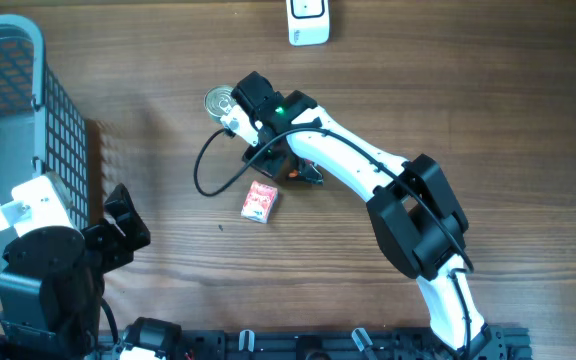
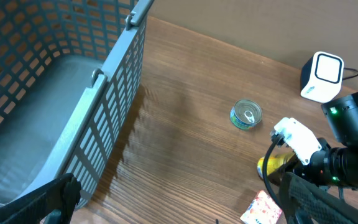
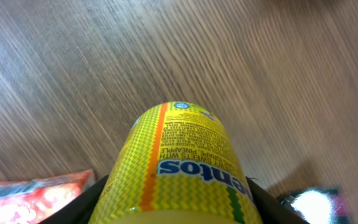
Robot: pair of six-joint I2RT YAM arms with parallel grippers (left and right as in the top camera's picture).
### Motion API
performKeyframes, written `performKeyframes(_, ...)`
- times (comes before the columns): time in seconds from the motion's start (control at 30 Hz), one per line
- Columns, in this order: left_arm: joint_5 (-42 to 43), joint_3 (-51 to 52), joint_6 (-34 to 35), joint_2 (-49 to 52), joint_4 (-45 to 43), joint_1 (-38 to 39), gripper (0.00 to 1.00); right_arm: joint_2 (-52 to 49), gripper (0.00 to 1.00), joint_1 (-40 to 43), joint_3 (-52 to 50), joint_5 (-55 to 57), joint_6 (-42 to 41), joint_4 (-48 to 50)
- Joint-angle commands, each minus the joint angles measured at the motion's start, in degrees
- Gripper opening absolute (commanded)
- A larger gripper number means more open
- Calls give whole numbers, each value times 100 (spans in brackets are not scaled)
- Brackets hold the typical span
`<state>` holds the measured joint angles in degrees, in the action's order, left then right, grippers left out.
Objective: Scan the item barcode
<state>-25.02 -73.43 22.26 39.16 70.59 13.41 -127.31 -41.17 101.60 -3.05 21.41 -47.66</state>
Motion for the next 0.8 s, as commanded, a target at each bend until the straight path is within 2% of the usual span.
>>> performKeyframes(0.0, 55, 37, 94, -17, 2, 31, 100, -72, 65, 20, 7, 192, 1209, 197)
performKeyframes(0.07, 55, 37, 94, -17, 2, 31, 100, -72, 75, 20, 7, 498, 1209, 254)
performKeyframes(0.1, 55, 37, 94, -17, 2, 31, 100, -72, 90, 20, 7, 678, 1209, 264)
performKeyframes(0.13, 55, 37, 94, -17, 2, 31, 100, -72, 99, 20, 7, 774, 1228, 260)
performKeyframes(0.43, 55, 37, 92, -17, 0, 31, 100, -66, 100, -26, 7, 973, 1213, 162)
performKeyframes(0.57, 55, 37, 94, -17, 2, 31, 100, 37, 100, -105, 7, 951, 691, 15)
performKeyframes(0.77, 52, 37, 92, -17, 2, 31, 100, 409, 100, -332, 9, 951, -1060, -116)
